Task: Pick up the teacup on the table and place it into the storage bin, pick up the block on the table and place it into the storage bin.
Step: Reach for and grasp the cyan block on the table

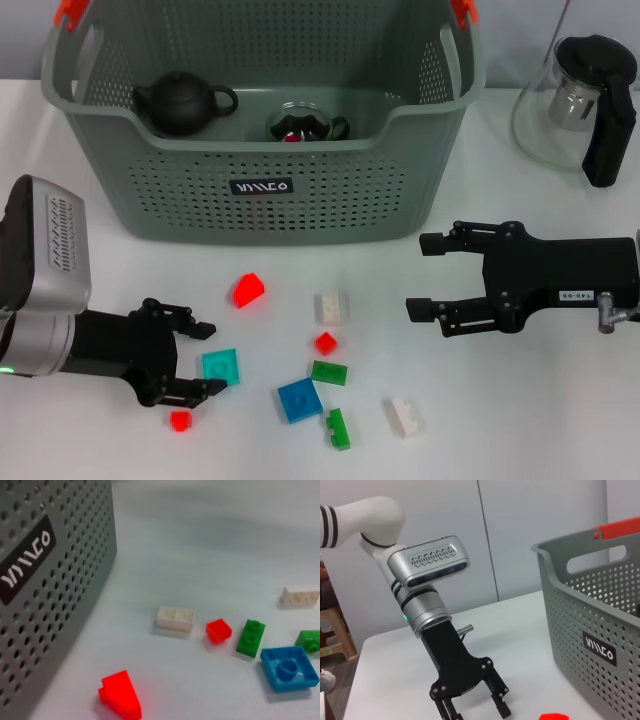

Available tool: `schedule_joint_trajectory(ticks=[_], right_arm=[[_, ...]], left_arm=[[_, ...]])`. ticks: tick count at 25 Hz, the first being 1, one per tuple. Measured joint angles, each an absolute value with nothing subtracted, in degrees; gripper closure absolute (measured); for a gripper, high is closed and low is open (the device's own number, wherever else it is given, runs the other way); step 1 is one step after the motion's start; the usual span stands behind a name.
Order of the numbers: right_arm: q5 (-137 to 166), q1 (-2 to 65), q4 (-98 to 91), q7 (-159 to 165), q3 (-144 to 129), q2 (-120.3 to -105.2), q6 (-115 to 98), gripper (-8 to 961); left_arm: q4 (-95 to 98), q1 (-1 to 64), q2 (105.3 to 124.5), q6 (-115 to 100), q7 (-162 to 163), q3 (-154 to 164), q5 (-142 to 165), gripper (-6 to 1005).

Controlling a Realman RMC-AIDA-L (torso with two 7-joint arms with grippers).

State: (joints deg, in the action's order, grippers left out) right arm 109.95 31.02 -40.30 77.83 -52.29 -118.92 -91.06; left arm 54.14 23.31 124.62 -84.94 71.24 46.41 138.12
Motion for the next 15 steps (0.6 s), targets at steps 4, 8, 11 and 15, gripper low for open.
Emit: schedule_joint_trajectory(ticks=[4,8,11,15], right_arm=[[109.95,31.07,-40.37,77.85,-52.29,-118.92,-91.06,43],[109.95,31.16,-40.35,77.86,-52.27,-118.9,-91.06,43],[109.95,31.2,-40.37,77.87,-52.26,-118.85,-91.06,42],[109.95,31.14,-40.37,77.87,-52.1,-118.83,-91.06,42]], left_arm=[[54.14,23.31,124.62,-85.35,71.15,46.55,138.05,314],[54.11,23.3,124.62,-85.15,71.12,47.54,138.02,319],[54.04,23.29,124.62,-85.01,71.11,47.87,138.0,332],[54.03,23.29,124.63,-84.98,70.59,47.92,138.0,349]])
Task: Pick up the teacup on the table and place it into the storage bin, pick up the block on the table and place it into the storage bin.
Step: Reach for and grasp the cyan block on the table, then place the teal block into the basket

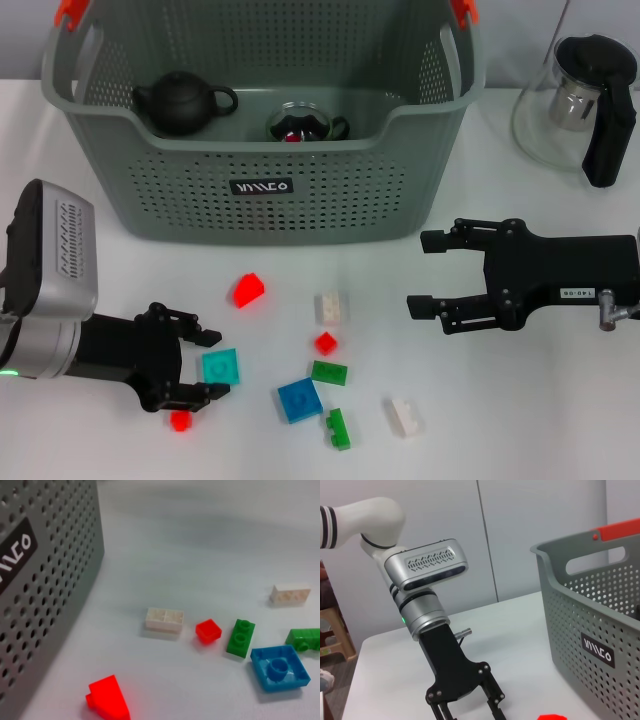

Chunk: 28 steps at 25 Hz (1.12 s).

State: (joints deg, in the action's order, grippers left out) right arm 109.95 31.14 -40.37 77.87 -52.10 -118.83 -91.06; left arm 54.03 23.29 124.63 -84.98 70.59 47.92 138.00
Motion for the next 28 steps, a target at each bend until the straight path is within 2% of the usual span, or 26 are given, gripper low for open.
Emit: schedule_joint_trajectory(ticks=[5,11,20,28], right_arm=[[109.95,31.07,-40.37,77.87,-52.04,-118.82,-91.06,42],[109.95,31.12,-40.33,77.87,-52.06,-118.83,-91.06,43],[109.95,31.02,-40.31,77.87,-52.03,-118.83,-91.06,43],[109.95,31.07,-40.2,77.84,-52.26,-118.83,-91.05,43]], left_arm=[[53.53,24.04,124.55,-84.98,70.22,47.9,138.94,371],[53.45,24.25,124.48,-85.06,70.19,47.89,139.25,586],[56.06,24.55,124.04,-91.15,70.3,44.44,136.57,591],[56.89,29.68,120.52,-111.1,71.82,31.24,123.14,579]])
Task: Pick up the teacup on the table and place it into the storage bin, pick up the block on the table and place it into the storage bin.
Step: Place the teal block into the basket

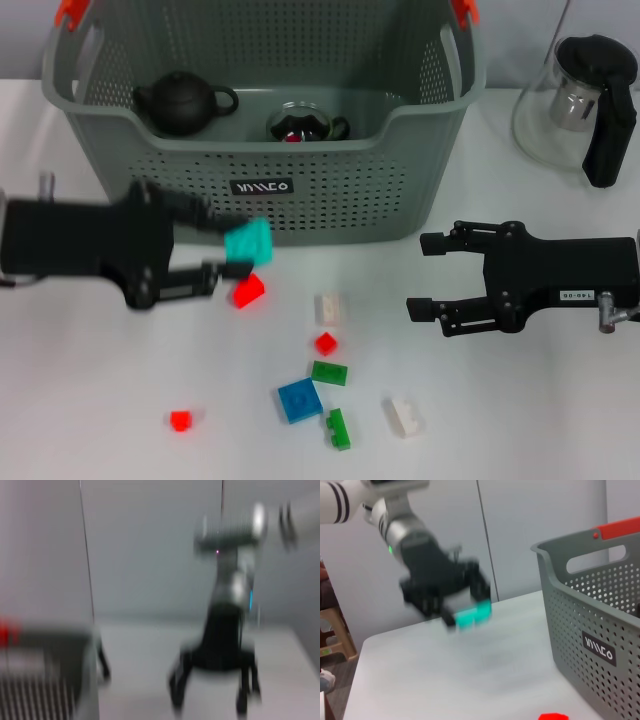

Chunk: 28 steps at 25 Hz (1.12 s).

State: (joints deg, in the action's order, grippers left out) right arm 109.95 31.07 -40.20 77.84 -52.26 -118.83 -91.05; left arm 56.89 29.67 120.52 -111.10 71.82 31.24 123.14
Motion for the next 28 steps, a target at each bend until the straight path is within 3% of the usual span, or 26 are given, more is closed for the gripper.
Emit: schedule_joint_trajectory(ticks=[7,17,22,28], right_arm=[[109.95,31.14,-40.17,77.77,-52.32,-118.84,-91.1,43],[109.95,31.23,-40.44,77.88,-52.33,-119.07,-91.14,42],[109.95,31.23,-40.51,77.9,-52.09,-119.14,-91.16,43],[109.95,31.35,-40.5,77.8,-51.99,-119.25,-91.1,42]], left_arm=[[57.59,35.16,119.21,-108.75,80.64,29.18,108.7,569],[59.81,43.99,118.39,-75.52,98.47,47.0,118.28,554],[60.17,47.48,118.54,-64.96,111.63,56.47,133.19,546],[54.33,52.03,120.14,-60.67,120.9,60.79,148.05,537]])
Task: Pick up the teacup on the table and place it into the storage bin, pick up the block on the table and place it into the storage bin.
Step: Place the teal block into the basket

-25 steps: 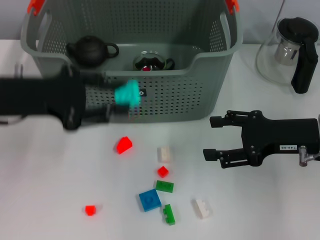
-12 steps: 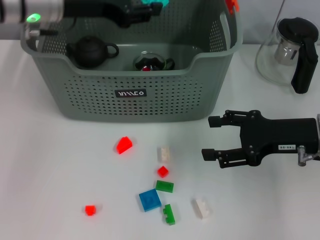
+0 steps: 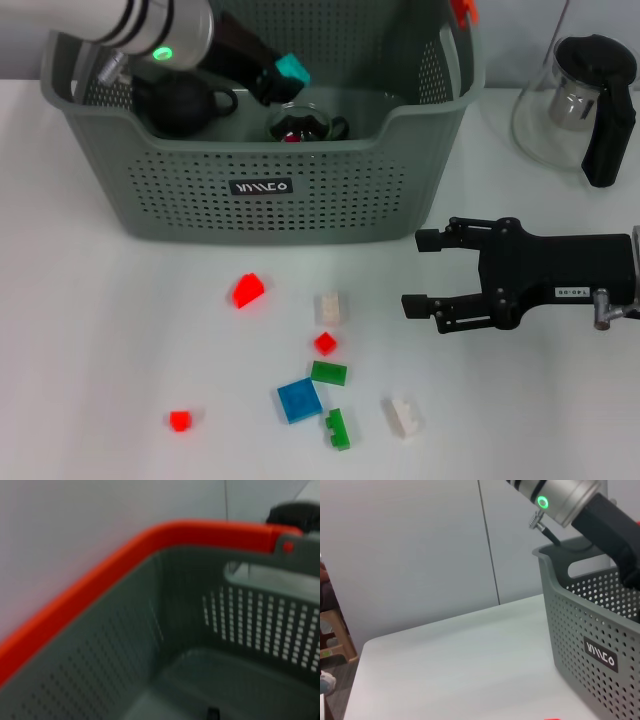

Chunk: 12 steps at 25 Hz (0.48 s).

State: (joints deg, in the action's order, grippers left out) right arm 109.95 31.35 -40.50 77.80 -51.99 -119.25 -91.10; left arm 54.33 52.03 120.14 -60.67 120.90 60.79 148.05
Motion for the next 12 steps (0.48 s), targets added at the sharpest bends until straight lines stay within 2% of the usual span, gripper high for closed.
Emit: schedule_joint_trajectory(ticks=[12], right_arm=[[109.95,31.56,-40.52,77.58,-52.18,-119.29,-91.12,42]], left_arm=[[53.9,53.58,120.81,-59.44,128.09,59.56,150.57,519]])
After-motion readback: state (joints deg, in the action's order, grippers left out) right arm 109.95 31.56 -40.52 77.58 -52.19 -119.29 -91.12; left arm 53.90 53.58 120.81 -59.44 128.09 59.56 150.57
